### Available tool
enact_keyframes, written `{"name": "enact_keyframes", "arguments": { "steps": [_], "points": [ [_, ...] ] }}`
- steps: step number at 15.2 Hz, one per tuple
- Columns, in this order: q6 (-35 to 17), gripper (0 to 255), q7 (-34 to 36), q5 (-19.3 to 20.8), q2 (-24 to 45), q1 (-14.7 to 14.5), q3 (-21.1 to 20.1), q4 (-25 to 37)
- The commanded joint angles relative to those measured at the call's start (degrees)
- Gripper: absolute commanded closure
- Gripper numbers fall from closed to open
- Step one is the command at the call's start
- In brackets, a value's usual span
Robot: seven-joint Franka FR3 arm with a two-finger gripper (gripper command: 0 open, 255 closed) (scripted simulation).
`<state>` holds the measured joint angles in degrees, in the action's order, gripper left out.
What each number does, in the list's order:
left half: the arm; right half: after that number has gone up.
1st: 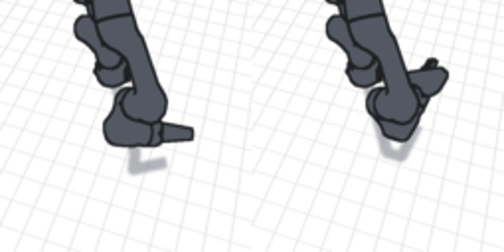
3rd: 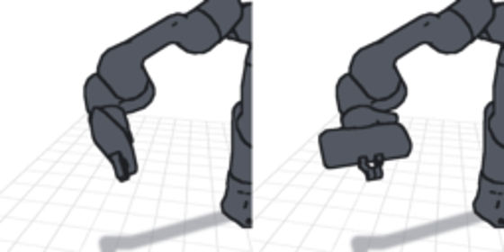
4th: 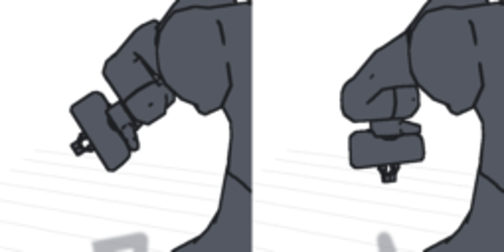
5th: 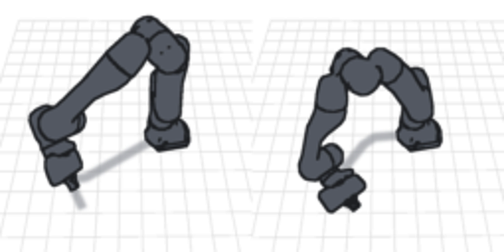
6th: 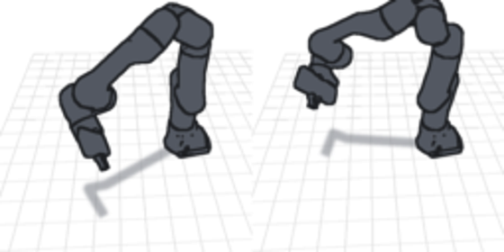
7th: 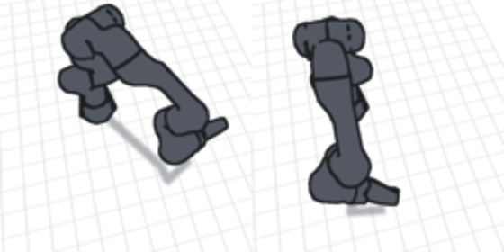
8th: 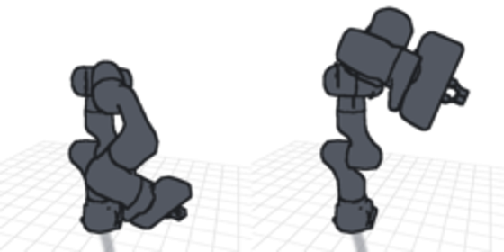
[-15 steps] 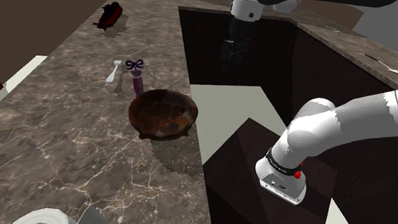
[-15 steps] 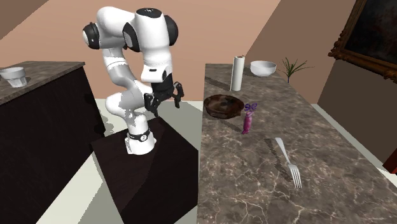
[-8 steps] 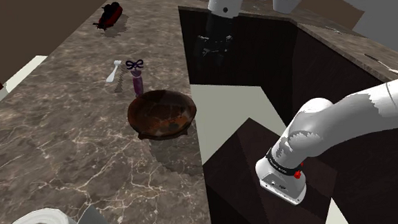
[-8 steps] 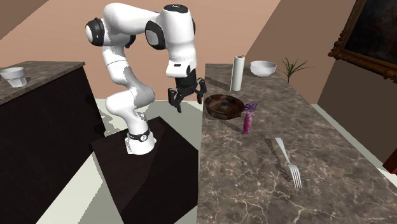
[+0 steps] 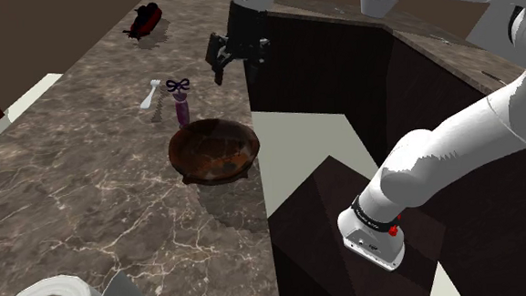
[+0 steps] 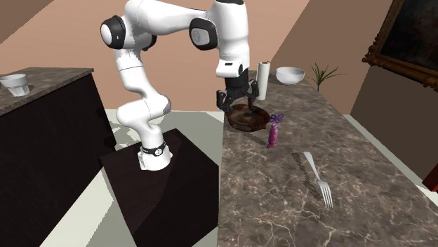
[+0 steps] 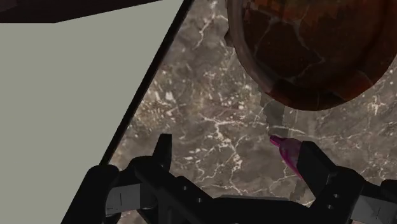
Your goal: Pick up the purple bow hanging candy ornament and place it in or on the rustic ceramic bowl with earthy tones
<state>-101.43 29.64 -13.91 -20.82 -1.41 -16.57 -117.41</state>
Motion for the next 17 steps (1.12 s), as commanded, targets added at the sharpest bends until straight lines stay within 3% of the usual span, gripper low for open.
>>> {"name": "enact_keyframes", "arguments": {
  "steps": [1, 9, 17],
  "points": [
    [-0.9, 0, 3.7, 0.2, 3.3, 0.2, -1.5, 3.4],
    [-2.1, 0, 19.6, 5.3, 19.0, -0.6, -7.2, 21.4],
    [-7.7, 0, 19.6, 5.5, 19.6, -1.1, -7.6, 16.4]
  ]
}}
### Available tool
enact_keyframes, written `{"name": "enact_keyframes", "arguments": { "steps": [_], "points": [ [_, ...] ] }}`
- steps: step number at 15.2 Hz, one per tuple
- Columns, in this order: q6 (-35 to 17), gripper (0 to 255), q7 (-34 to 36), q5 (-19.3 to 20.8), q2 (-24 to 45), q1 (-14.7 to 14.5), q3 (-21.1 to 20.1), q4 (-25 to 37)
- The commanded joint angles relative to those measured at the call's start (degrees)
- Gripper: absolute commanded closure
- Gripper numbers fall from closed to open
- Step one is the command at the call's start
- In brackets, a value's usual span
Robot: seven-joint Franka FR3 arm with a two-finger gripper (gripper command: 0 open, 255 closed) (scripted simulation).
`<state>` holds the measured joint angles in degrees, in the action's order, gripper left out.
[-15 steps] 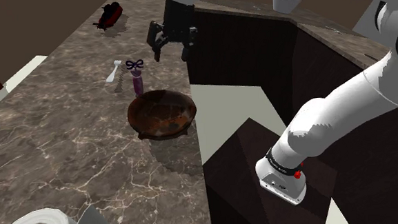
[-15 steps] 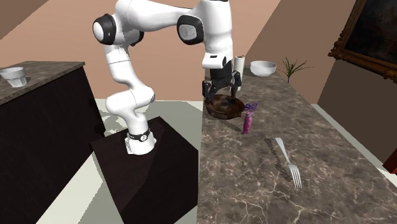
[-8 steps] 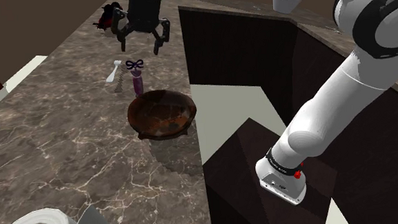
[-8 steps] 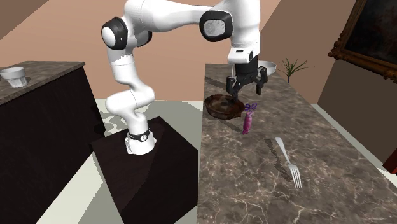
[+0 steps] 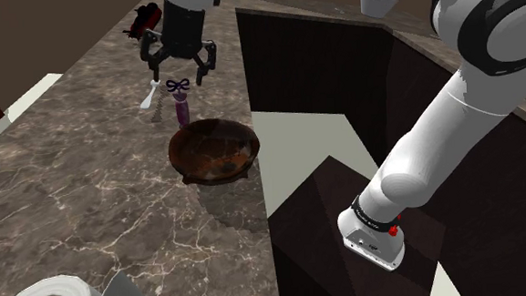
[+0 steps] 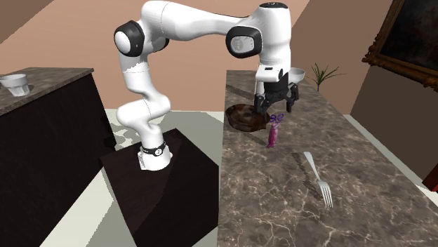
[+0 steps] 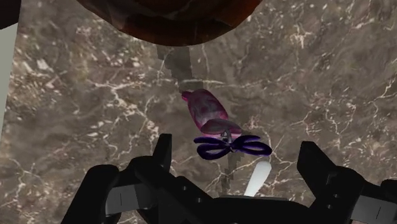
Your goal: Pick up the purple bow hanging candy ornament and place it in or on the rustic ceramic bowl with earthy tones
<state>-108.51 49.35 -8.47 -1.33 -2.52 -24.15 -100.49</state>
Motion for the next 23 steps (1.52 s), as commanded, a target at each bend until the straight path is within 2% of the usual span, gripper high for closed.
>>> {"name": "enact_keyframes", "arguments": {
  "steps": [1, 8, 9, 18, 23],
  "points": [
    [-0.7, 0, -0.1, 0.0, 0.1, 0.0, 0.0, -0.5],
    [-0.7, 0, -0.1, 0.0, 0.1, 0.0, 0.0, -0.5],
    [-0.7, 255, -0.1, 0.0, 0.1, 0.0, 0.0, -0.5],
    [-0.7, 255, -0.1, 0.0, 0.1, 0.0, 0.0, -0.5],
    [3.2, 255, 0.5, 0.4, 0.5, 0.0, 0.0, 3.7]
  ]
}}
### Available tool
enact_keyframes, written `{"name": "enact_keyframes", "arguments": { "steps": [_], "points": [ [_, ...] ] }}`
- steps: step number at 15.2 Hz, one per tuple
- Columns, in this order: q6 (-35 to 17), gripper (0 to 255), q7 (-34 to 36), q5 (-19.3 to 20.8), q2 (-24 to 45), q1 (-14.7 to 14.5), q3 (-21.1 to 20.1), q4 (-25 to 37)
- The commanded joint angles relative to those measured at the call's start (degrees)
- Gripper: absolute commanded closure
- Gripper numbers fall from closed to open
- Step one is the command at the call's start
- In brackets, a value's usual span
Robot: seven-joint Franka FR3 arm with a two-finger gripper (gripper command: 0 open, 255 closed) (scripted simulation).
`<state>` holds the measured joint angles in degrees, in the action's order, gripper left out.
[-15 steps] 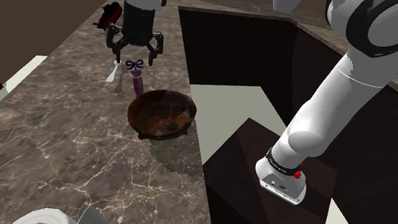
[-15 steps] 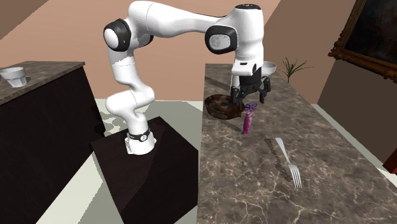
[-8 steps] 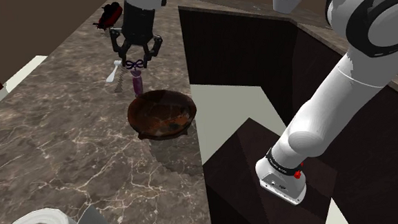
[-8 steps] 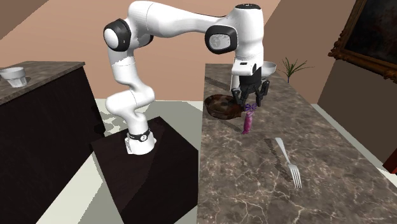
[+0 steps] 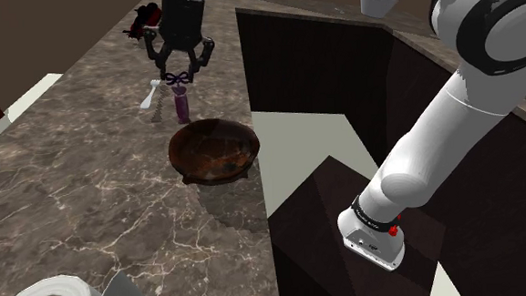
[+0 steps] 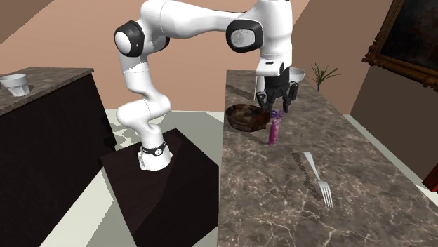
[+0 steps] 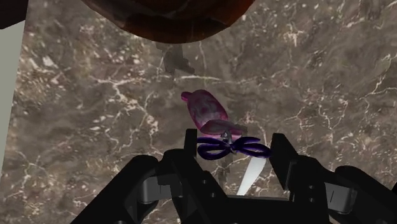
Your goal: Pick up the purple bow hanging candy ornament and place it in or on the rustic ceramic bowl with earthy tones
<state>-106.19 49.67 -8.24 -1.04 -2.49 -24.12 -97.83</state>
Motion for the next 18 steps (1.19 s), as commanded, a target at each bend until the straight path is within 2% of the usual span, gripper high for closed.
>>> {"name": "enact_keyframes", "arguments": {
  "steps": [1, 18],
  "points": [
    [1.7, 255, 0.3, 0.2, 0.3, 0.0, 0.0, 2.0],
    [15.9, 255, 3.4, 2.7, 5.2, -0.8, -0.7, 20.9]
  ]
}}
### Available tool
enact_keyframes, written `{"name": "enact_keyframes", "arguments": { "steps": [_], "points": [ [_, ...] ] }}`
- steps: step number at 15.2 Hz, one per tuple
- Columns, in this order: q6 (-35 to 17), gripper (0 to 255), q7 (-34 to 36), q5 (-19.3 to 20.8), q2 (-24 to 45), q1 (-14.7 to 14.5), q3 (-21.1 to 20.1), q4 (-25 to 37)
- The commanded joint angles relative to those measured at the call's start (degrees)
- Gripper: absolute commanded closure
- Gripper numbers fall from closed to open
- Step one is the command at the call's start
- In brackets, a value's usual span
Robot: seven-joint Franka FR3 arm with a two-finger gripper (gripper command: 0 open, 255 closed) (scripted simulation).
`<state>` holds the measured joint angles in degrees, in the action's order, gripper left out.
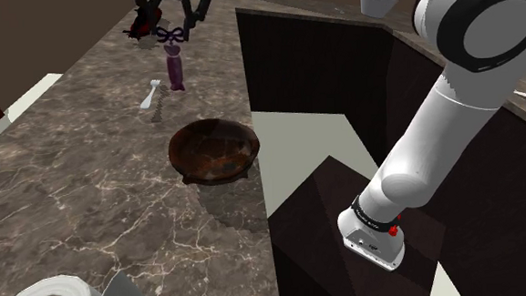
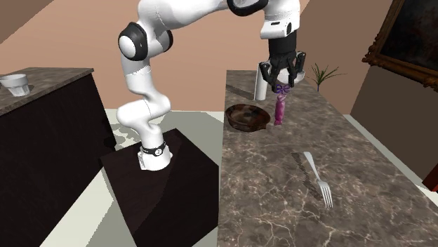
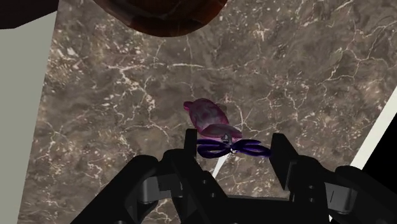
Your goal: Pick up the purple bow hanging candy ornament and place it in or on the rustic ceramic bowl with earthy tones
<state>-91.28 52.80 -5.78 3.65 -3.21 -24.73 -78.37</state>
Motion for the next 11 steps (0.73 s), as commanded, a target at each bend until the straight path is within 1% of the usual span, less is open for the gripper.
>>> {"name": "enact_keyframes", "arguments": {
  "steps": [1, 9, 10, 11],
  "points": [
    [2.0, 255, 0.5, 0.5, 1.0, -0.2, -0.1, 2.9],
    [10.4, 255, 2.7, 3.2, 6.4, -2.0, -0.9, 16.4],
    [10.6, 255, 2.7, 3.3, 6.6, -2.1, -0.9, 16.8],
    [10.6, 255, 3.0, 2.4, 4.5, -1.9, -1.0, 14.9]
  ]
}}
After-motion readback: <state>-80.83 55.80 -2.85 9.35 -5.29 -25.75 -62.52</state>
